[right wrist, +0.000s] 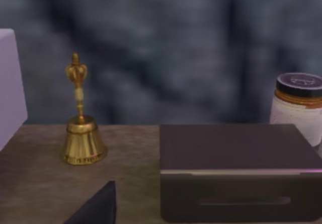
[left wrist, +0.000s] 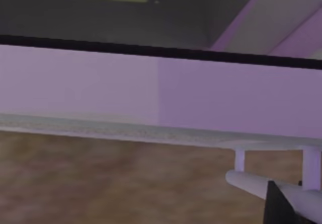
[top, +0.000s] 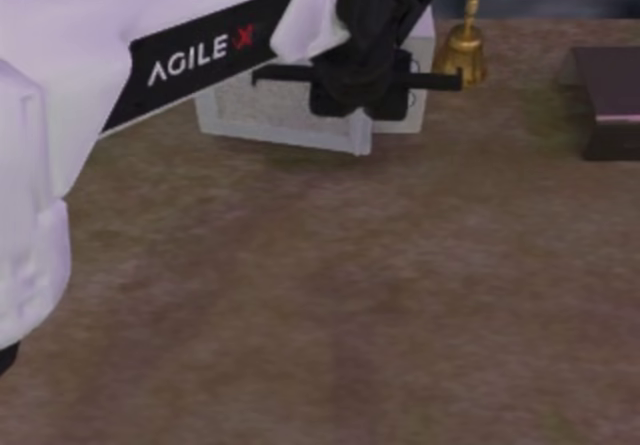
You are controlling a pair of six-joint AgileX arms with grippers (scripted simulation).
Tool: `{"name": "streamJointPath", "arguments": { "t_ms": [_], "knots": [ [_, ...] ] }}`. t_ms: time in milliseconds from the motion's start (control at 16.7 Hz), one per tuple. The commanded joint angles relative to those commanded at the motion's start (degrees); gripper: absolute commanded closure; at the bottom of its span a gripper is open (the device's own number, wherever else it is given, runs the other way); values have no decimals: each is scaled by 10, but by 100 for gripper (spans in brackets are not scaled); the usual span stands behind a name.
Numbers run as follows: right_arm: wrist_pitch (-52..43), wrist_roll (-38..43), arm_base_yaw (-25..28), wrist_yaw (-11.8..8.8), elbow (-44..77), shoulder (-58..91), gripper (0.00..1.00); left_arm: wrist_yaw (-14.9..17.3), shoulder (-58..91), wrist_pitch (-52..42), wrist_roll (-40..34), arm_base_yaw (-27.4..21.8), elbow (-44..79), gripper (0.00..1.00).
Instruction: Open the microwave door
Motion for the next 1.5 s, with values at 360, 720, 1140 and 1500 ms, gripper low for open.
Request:
{"name": "streamJointPath", "arguments": {
  "t_ms": [360,720,1140,1500],
  "knots": [
    [0,0,0,0,0,0,0,5,-5,5,3,-3,-7,100],
    [0,0,0,0,0,0,0,11,-23,21,23,2,-38,100],
    [0,0,0,0,0,0,0,11,-23,21,23,2,-38,100],
    [0,0,0,0,0,0,0,11,-23,21,23,2,-38,100]
  ]
}}
